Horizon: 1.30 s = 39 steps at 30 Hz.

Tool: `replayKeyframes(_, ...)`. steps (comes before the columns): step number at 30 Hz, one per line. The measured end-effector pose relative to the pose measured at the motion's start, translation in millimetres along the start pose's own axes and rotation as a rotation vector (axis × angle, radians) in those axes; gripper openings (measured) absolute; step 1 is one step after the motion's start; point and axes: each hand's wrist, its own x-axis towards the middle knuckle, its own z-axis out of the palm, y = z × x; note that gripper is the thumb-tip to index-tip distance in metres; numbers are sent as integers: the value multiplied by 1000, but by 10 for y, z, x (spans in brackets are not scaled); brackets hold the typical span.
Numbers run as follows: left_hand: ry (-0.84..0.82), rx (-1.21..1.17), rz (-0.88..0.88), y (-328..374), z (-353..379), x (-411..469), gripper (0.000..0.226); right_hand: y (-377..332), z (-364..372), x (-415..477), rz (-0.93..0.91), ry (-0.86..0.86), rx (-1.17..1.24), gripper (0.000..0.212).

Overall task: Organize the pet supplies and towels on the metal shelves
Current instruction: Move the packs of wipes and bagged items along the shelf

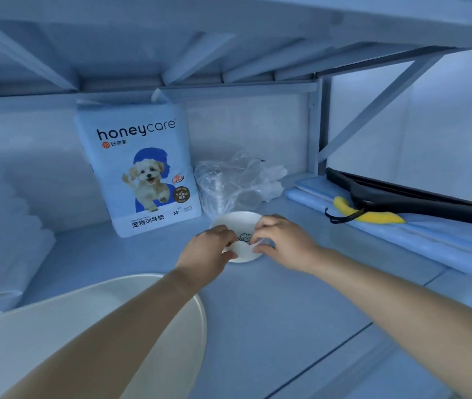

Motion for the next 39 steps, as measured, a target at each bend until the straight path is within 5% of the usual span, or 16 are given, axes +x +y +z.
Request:
replayKeyframes(11, -6, -53, -41, 527, 378, 566, 21, 731, -494, -15, -13, -64, -116, 27)
replayKeyframes(19, -59, -96, 90, 844, 405, 904, 62, 1251, -1032, -114, 56, -45, -174, 32)
replayKeyframes(31, -64, -190, 252, 1462, 785, 1429, 32, 1915, -1508, -549, 235, -70, -165, 60)
replayKeyframes(39, -144, -175, 210, 1542, 891, 1530, 23, 2209, -1483, -590, 327, -90, -150, 53)
